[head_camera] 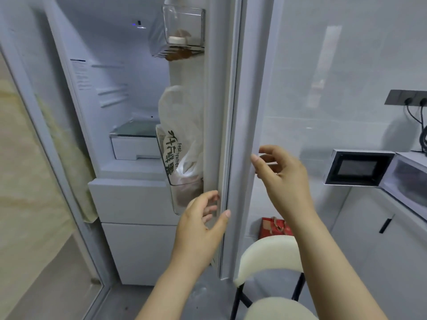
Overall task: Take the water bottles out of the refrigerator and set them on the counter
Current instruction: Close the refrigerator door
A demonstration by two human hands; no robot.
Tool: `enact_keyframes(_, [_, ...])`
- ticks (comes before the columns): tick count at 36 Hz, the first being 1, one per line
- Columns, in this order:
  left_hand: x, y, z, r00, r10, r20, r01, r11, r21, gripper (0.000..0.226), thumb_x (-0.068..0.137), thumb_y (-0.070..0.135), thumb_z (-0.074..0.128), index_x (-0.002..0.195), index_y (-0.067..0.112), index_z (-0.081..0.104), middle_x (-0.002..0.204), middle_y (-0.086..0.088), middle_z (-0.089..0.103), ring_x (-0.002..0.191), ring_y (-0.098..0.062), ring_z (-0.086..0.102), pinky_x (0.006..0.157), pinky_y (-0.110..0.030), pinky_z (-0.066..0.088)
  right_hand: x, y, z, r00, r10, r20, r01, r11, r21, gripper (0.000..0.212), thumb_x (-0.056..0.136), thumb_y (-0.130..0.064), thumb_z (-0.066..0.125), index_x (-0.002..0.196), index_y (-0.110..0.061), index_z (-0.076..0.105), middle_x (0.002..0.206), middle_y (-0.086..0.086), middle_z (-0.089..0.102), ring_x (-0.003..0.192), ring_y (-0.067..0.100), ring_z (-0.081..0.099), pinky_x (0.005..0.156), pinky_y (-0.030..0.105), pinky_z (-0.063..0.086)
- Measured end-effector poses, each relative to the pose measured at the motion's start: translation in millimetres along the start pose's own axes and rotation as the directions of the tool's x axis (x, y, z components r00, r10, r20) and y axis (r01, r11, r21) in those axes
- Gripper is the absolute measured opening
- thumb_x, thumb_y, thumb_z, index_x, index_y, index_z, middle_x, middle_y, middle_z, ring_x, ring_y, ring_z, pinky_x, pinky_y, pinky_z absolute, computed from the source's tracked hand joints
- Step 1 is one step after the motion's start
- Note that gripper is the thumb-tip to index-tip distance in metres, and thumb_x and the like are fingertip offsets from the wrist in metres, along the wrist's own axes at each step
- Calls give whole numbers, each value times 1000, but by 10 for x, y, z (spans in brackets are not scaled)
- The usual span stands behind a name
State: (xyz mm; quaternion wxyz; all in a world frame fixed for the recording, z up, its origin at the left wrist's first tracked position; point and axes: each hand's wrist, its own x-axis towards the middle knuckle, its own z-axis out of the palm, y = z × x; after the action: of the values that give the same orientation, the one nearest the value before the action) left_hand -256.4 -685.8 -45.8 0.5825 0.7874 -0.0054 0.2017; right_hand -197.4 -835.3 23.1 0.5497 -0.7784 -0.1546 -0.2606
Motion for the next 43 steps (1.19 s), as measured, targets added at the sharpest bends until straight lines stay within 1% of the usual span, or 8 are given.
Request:
enact_keyframes(4, [-16, -47, 24, 999, -37, -15, 38, 999, 18, 41, 87, 19, 68, 123, 34, 56, 126, 11, 55, 108, 2, 57, 97, -27, 51, 12, 22, 6, 999, -28, 28, 27, 999, 22, 12, 90, -31, 65, 101, -31, 62, 82, -15, 64, 79, 10, 67, 62, 9, 45])
enact_keyframes(9, [-55, -99, -45, 996, -56, -68, 56, 998, 3, 40, 86, 16, 69, 113, 41, 54, 123, 14, 56, 108, 1, 58, 97, -26, 50, -4, 9, 92, 996, -63, 55, 60, 996, 62, 10, 89, -29, 67, 98, -32, 63, 80, -14, 65, 75, 10, 68, 62, 12, 48])
enact_keyframes(13, [-97, -158, -169, 991, -67, -114, 66, 998, -8, 38, 86, 15, 68, 116, 36, 58, 122, 9, 60, 108, -1, 59, 98, -28, 50, -41, -39, 202, 991, -98, 95, 87, 990, 113, 12, 88, -25, 68, 93, -34, 63, 79, -11, 66, 73, 10, 67, 64, 16, 51])
enact_keyframes(19, [-128, -224, -430, 981, -74, -181, 74, 997, -12, 38, 86, 15, 69, 114, 38, 58, 119, 13, 60, 104, 7, 60, 88, -9, 49, -86, -165, 459, 977, -140, 161, 116, 982, 149, 13, 86, -26, 70, 89, -35, 61, 77, -9, 66, 70, 10, 67, 63, 16, 51])
enact_keyframes(22, [-145, -267, -582, 974, -89, -208, 87, 996, -18, 39, 85, 15, 69, 113, 40, 57, 120, 13, 60, 106, 3, 60, 93, -15, 49, -113, -243, 605, 972, -148, 184, 118, 979, 167, 11, 86, -27, 71, 92, -31, 62, 77, -7, 66, 71, 11, 68, 64, 17, 51])
enact_keyframes(28, [-131, -393, -950, 963, -101, -251, 96, 995, -32, 41, 85, 15, 70, 119, 34, 60, 121, 11, 62, 109, -2, 61, 98, -26, 49, -173, -434, 951, 960, -141, 242, 94, 976, 199, 14, 84, -26, 72, 94, -24, 62, 78, -3, 66, 73, 19, 68, 71, 37, 57])
enact_keyframes(33, [-77, -515, -1321, 957, -69, -282, 62, 998, -32, 45, 84, 11, 70, 107, 47, 56, 118, 13, 63, 107, 1, 62, 98, -26, 49, -229, -610, 1315, 951, -160, 263, 113, 976, 186, 17, 84, -29, 73, 93, -24, 59, 79, -5, 65, 71, 13, 67, 64, 25, 54])
enact_keyframes(43, [201, -909, -2299, 971, -80, -224, 75, 997, -29, 43, 84, 11, 70, 117, 37, 60, 119, 12, 65, 110, -2, 61, 100, -34, 50, -284, -1000, 2272, 950, -172, 260, 128, 976, 175, 19, 82, -26, 75, 87, -20, 58, 75, -5, 61, 65, 11, 61, 57, 13, 47])
